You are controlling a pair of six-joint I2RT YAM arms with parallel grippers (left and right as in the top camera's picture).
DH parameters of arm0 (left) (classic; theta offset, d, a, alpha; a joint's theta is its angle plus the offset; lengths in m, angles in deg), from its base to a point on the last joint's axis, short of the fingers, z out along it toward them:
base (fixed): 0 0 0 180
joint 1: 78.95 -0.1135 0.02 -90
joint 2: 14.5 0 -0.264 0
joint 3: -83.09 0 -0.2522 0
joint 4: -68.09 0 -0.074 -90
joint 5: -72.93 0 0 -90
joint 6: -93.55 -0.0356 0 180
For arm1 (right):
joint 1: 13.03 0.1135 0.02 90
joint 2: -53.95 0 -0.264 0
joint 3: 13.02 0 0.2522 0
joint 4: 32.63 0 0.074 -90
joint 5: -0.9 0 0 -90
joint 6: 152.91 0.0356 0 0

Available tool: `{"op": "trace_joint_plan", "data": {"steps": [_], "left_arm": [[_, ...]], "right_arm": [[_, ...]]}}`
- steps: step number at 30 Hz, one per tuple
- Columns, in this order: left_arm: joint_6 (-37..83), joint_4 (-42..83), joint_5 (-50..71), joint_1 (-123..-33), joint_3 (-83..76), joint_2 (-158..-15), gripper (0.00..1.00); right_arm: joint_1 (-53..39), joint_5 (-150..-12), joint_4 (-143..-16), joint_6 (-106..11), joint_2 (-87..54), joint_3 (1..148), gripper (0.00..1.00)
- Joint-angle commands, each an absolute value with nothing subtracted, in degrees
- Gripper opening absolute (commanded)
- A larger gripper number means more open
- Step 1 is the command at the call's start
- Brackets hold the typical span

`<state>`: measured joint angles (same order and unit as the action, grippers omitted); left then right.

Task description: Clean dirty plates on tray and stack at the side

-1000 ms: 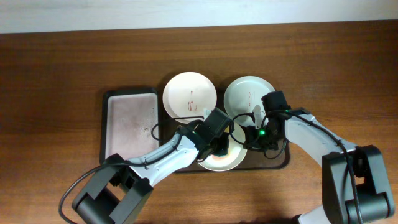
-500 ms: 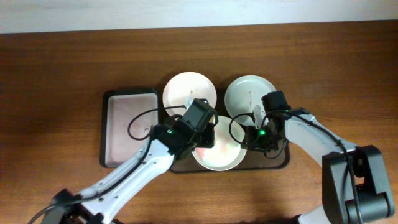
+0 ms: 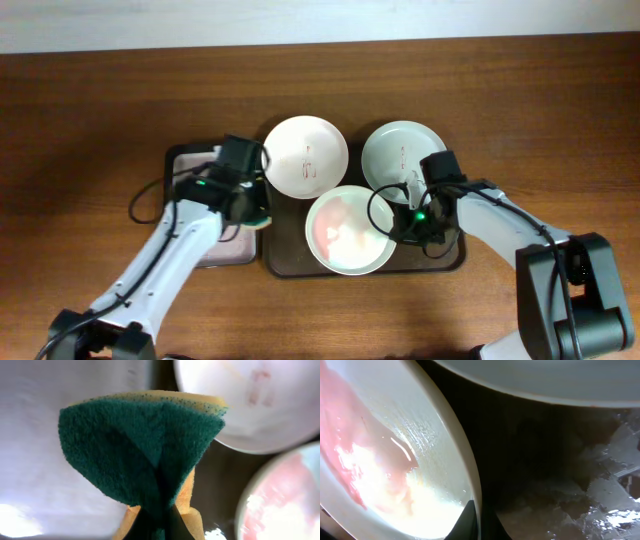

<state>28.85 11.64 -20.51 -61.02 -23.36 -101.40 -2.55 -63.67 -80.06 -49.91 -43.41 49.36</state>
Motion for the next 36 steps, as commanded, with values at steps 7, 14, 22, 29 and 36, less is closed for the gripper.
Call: {"op": "trace_joint_plan", "data": {"steps": [7, 14, 22, 29, 36], "left_arm": [[14.1, 13.8, -13.6, -72.8, -24.9, -102.1, 0.00], [6.6, 14.9, -11.4, -74.6, -25.1, -106.8, 0.00], [6.5, 16.4, -11.9, -74.6, -25.1, -113.6, 0.00], [6.5, 18.0, -13.5, -74.6, -25.1, -114.9, 0.02], [6.5, 15.7, -13.6, -74.6, -25.1, -114.9, 0.59]], "right_arm": [[-1.0, -71.6, -83.0, -52.1, -32.7, 51.5, 0.04], [-1.0, -91.9, -84.3, -51.9, -20.7, 51.8, 0.04], [5.0, -105.4, -83.6, -52.1, -18.5, 52.5, 0.04], [17.0, -124.9, -82.5, -52.1, -18.5, 53.1, 0.04], [26.2, -131.5, -79.0, -55.6, -18.5, 53.3, 0.04]]}}
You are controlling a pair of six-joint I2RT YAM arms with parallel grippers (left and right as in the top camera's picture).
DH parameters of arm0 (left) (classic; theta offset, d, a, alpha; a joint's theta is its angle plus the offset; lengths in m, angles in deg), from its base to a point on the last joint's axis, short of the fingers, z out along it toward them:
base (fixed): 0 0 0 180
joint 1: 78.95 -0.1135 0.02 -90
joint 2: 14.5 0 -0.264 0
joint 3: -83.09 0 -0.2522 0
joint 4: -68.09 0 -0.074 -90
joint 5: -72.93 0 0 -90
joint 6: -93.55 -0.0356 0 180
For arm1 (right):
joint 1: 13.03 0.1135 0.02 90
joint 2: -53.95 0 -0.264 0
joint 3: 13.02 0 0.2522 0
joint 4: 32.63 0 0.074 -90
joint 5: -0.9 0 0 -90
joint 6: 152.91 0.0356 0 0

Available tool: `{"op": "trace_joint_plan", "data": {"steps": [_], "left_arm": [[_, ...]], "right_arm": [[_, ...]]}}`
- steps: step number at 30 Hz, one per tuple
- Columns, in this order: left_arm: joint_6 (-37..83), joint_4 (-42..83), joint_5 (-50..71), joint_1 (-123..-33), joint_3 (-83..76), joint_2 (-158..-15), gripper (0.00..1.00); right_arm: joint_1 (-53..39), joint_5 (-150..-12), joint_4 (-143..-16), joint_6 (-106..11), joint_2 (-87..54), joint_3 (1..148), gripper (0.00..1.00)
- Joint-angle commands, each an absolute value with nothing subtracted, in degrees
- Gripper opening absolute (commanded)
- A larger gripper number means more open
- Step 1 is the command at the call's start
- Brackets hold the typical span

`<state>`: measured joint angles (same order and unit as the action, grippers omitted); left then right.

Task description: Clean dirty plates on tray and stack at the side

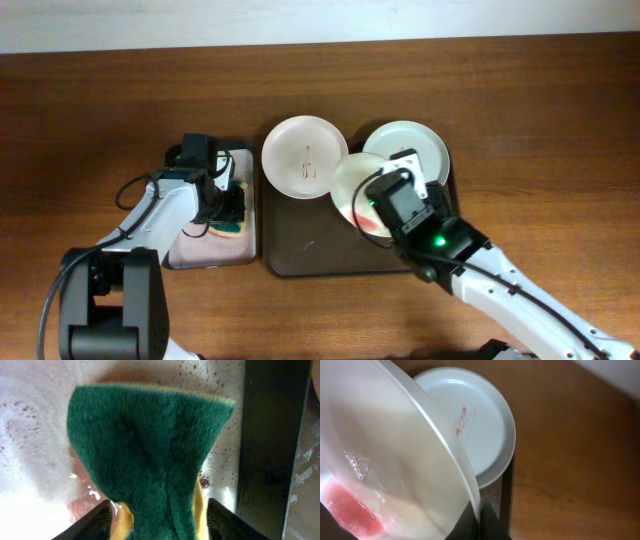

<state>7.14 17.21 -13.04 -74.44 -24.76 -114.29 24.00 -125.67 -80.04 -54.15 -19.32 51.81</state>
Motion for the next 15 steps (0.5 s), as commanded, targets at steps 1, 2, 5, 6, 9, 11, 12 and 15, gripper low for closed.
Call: {"op": "trace_joint_plan", "data": {"steps": [1, 2, 5, 6, 9, 11, 12, 15], "left_arm": [[6.5, 14.6, -13.6, -74.6, -25.1, -114.9, 0.59], [6.5, 13.9, -13.6, -74.6, -25.1, -114.9, 0.59], [6.5, 12.4, -13.1, -74.6, -25.1, -114.9, 0.59], [6.5, 12.0, -13.2, -74.6, -25.1, -114.9, 0.59], [6.5, 9.8, -13.2, -74.6, -25.1, -114.9, 0.57], [6.5, 9.1, -13.2, -74.6, -25.1, -114.9, 0.49], [6.5, 9.1, -13.2, -74.6, -25.1, -114.9, 0.42], [6.5, 9.1, -13.3, -74.6, -25.1, -114.9, 0.13]], "right_arm": [[26.5, -131.7, -78.9, -55.6, -18.5, 53.3, 0.04], [26.6, -131.8, -78.7, -55.6, -18.5, 53.3, 0.04], [26.7, -132.5, -78.4, -55.6, -18.5, 53.3, 0.04], [26.7, -133.0, -78.4, -55.6, -18.5, 53.3, 0.04], [26.7, -133.8, -78.5, -55.6, -18.5, 53.3, 0.04], [26.7, -133.7, -78.5, -55.6, -18.5, 53.3, 0.04], [26.7, -133.7, -78.4, -55.6, -18.5, 53.3, 0.04], [26.7, -133.7, -78.5, -55.6, -18.5, 53.3, 0.04]]}}
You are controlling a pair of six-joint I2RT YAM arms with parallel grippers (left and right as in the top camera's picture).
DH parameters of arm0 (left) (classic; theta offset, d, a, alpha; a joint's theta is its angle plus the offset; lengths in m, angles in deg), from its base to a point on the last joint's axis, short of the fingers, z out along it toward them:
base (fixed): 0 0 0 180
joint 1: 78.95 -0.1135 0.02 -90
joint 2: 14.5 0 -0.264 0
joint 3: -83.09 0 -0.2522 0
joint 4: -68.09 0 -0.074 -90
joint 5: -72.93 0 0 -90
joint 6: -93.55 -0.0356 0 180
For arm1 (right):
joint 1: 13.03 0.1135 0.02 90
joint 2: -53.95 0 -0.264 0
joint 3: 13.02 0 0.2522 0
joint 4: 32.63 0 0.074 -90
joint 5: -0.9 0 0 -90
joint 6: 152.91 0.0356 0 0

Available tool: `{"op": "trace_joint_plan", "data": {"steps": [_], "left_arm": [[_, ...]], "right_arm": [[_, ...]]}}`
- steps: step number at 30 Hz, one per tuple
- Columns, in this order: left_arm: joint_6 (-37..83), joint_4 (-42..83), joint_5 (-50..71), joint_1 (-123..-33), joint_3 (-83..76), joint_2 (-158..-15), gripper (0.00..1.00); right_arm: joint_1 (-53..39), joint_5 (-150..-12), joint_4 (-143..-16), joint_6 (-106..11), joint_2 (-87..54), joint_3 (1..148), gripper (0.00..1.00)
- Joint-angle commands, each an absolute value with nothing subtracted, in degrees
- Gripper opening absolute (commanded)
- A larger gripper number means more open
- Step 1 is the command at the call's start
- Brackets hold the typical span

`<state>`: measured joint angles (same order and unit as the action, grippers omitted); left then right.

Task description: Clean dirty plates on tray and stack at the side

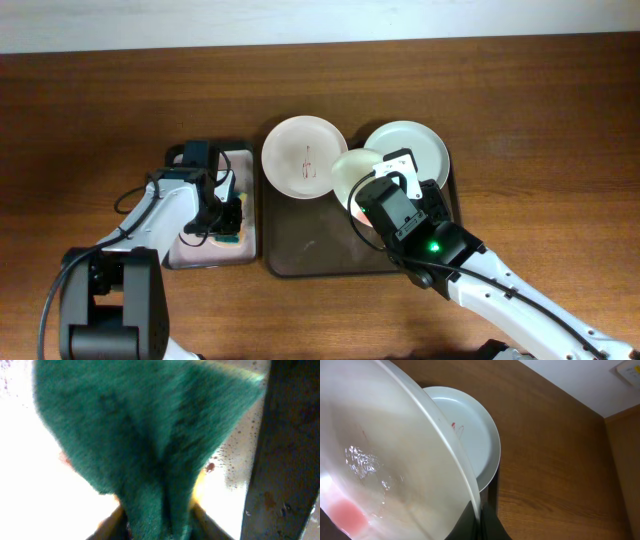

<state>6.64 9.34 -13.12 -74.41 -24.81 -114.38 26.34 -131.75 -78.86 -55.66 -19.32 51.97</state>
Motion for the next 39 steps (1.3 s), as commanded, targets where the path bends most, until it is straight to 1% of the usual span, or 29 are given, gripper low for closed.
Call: {"op": "trace_joint_plan", "data": {"steps": [1, 2, 3, 9, 10, 12, 14, 15, 18, 21, 22, 23, 24, 25, 28, 30, 33, 34, 35, 36, 37, 38, 39], "left_arm": [[6.5, 9.1, -13.4, -74.6, -25.1, -114.9, 0.08], [6.5, 9.1, -13.4, -74.6, -25.1, -114.9, 0.01], [6.5, 9.1, -13.4, -74.6, -25.1, -114.9, 0.00], [6.5, 9.0, -13.5, -74.7, -23.5, -114.8, 0.00], [6.5, 9.1, -13.5, -74.7, -22.9, -114.8, 0.07], [6.5, 9.7, -13.5, -74.7, -21.7, -114.8, 0.73], [6.5, 10.8, -13.5, -74.7, -21.6, -114.8, 0.82], [6.5, 11.2, -13.5, -74.7, -21.6, -114.8, 0.93], [6.5, 12.9, -13.7, -74.7, -21.6, -114.8, 1.00], [6.6, 14.7, -14.0, -74.7, -21.6, -114.9, 1.00], [6.6, 15.8, -14.0, -74.7, -21.6, -114.9, 0.97], [6.7, 16.4, -14.0, -74.6, -21.6, -114.9, 0.92], [6.7, 16.8, -14.0, -74.6, -21.6, -114.9, 0.86], [6.7, 17.0, -14.0, -74.6, -21.6, -115.0, 0.75], [6.7, 17.0, -13.8, -74.6, -21.6, -115.8, 0.57], [6.7, 17.0, -13.8, -74.6, -22.0, -116.8, 0.51], [6.7, 17.0, -13.8, -74.6, -22.2, -119.1, 0.52], [6.7, 17.0, -13.8, -74.6, -22.2, -119.9, 0.48], [6.7, 17.1, -13.8, -74.6, -22.2, -120.5, 0.38], [6.7, 17.2, -13.9, -74.6, -22.2, -120.6, 0.30], [6.7, 17.6, -13.9, -74.6, -22.2, -120.6, 0.25], [6.7, 17.8, -13.9, -74.7, -22.0, -120.4, 0.12], [6.7, 17.9, -14.1, -74.7, -21.4, -120.3, 0.03]], "right_arm": [[26.7, -133.7, -78.5, -55.6, -18.5, 53.3, 0.04], [26.7, -133.7, -78.5, -55.6, -18.5, 53.3, 0.04], [26.7, -133.7, -78.5, -55.6, -18.5, 53.3, 0.04], [26.7, -133.8, -78.3, -55.6, -18.5, 53.3, 0.04], [26.7, -133.8, -78.1, -55.6, -18.5, 53.3, 0.04], [26.7, -133.8, -77.3, -56.1, -18.5, 53.5, 0.04], [26.7, -133.8, -76.5, -57.6, -18.5, 53.7, 0.04], [26.7, -133.8, -76.1, -58.3, -18.5, 53.9, 0.04], [26.7, -134.0, -75.8, -58.2, -18.5, 54.3, 0.04], [26.7, -134.0, -75.5, -58.2, -18.5, 54.3, 0.04], [26.7, -134.0, -75.4, -58.2, -18.5, 54.3, 0.04], [26.7, -134.0, -75.4, -58.2, -18.5, 54.3, 0.04], [26.7, -134.0, -75.4, -58.2, -18.5, 54.3, 0.04], [26.7, -134.0, -75.4, -58.2, -18.5, 54.3, 0.04], [26.7, -134.0, -75.4, -58.2, -18.5, 54.3, 0.04], [26.7, -134.0, -75.4, -58.2, -18.5, 54.3, 0.04], [26.7, -134.0, -75.5, -58.2, -18.5, 54.3, 0.04], [26.7, -134.0, -75.5, -58.2, -18.5, 54.3, 0.04], [26.7, -134.0, -75.5, -58.2, -18.5, 54.3, 0.04], [26.7, -134.0, -75.5, -58.2, -18.5, 54.3, 0.04], [26.7, -134.0, -75.5, -58.2, -18.5, 54.3, 0.04], [26.7, -134.0, -75.5, -58.2, -18.5, 54.3, 0.04], [26.7, -134.0, -75.5, -58.2, -18.5, 54.3, 0.04]]}}
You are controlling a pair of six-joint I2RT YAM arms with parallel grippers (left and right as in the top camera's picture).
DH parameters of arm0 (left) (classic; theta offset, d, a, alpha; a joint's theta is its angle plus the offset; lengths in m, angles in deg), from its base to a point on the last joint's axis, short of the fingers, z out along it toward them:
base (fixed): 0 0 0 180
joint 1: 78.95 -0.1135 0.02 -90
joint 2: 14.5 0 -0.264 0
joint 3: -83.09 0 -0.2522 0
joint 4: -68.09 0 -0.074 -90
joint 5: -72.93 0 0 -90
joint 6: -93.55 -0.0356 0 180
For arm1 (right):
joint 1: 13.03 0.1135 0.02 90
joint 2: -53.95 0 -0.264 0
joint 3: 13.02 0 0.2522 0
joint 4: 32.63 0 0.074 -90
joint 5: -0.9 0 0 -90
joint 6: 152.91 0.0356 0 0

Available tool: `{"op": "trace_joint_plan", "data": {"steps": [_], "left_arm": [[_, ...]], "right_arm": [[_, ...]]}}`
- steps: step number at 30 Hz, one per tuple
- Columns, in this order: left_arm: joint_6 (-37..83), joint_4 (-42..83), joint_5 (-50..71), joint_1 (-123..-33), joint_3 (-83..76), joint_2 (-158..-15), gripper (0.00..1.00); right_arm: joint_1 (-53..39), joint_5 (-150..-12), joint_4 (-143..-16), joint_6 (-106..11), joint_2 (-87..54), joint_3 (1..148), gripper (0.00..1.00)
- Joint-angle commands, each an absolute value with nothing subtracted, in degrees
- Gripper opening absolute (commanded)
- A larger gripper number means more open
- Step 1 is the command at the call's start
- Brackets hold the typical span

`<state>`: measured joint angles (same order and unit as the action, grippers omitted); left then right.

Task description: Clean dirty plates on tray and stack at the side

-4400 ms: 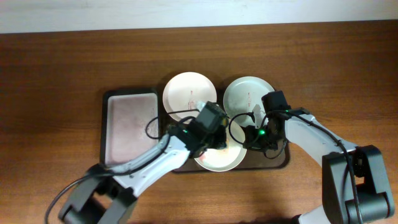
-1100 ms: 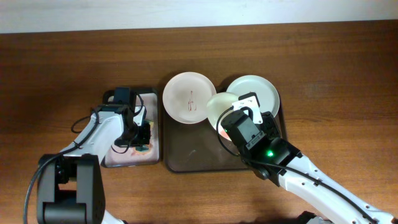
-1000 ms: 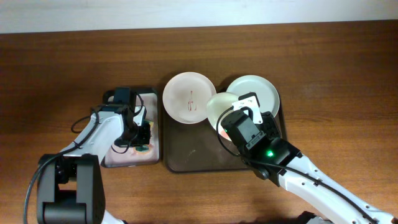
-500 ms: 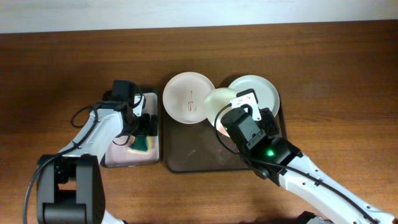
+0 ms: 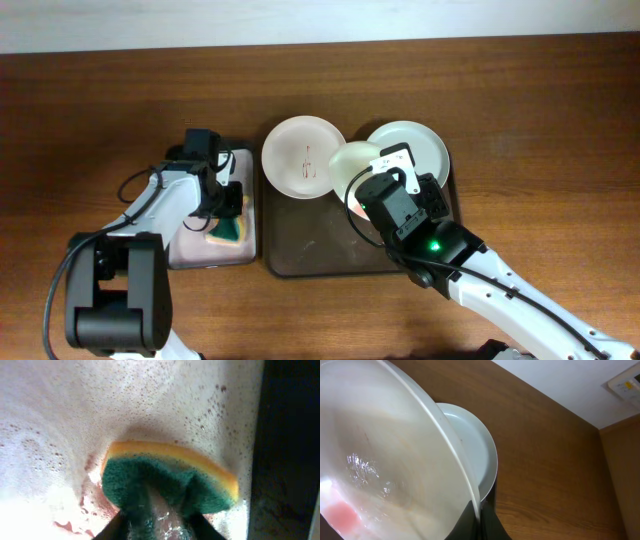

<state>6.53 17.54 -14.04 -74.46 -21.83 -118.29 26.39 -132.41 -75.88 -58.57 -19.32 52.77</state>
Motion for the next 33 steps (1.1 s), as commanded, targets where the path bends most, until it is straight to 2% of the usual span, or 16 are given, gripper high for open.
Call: {"op": "trace_joint_plan", "data": {"steps": [1, 7, 8, 9, 10, 12, 16, 18, 20, 21, 28, 33], "left_arm": [[6.7, 17.7, -14.1, -74.7, -20.9, -120.2, 0.00], [6.7, 16.1, -14.1, -74.7, -17.7, -119.3, 0.02], [6.7, 16.1, -14.0, -74.7, -17.7, -119.3, 0.23], [6.7, 15.7, -14.0, -74.7, -17.7, -119.3, 0.51], [6.7, 15.3, -13.8, -74.7, -17.7, -119.3, 0.59], [6.7, 14.0, -13.8, -74.6, -17.7, -119.3, 0.61], [6.7, 11.0, -11.8, -74.6, -17.7, -119.3, 0.57], [6.7, 10.5, -10.9, -74.6, -17.7, -119.3, 0.52], [6.7, 9.7, -10.8, -74.6, -17.7, -119.3, 0.34], [6.7, 9.4, -10.8, -74.6, -17.7, -119.3, 0.22], [6.7, 8.6, -10.8, -74.6, -17.7, -119.3, 0.10], [6.7, 8.6, -10.8, -74.5, -17.7, -119.3, 0.10]], "right_arm": [[26.7, -134.0, -75.5, -58.2, -18.5, 54.3, 0.04], [26.7, -134.0, -75.5, -58.2, -18.5, 54.3, 0.04], [26.7, -134.0, -75.5, -58.2, -18.5, 54.3, 0.04], [26.7, -134.0, -75.5, -58.2, -18.5, 54.3, 0.04], [26.7, -134.0, -75.4, -58.2, -18.5, 54.3, 0.04], [26.7, -134.0, -75.3, -58.2, -18.5, 54.3, 0.04], [26.6, -134.2, -74.4, -58.2, -18.5, 54.3, 0.04], [26.6, -134.8, -74.0, -58.0, -18.5, 54.3, 0.04], [26.2, -134.7, -74.0, -55.6, -18.5, 54.3, 0.04], [25.3, -133.9, -74.5, -53.5, -18.4, 54.3, 0.04], [15.8, -121.3, -76.7, -46.3, -15.9, 54.8, 0.04], [2.3, -110.3, -81.7, -36.5, -13.9, 54.8, 0.04]]}}
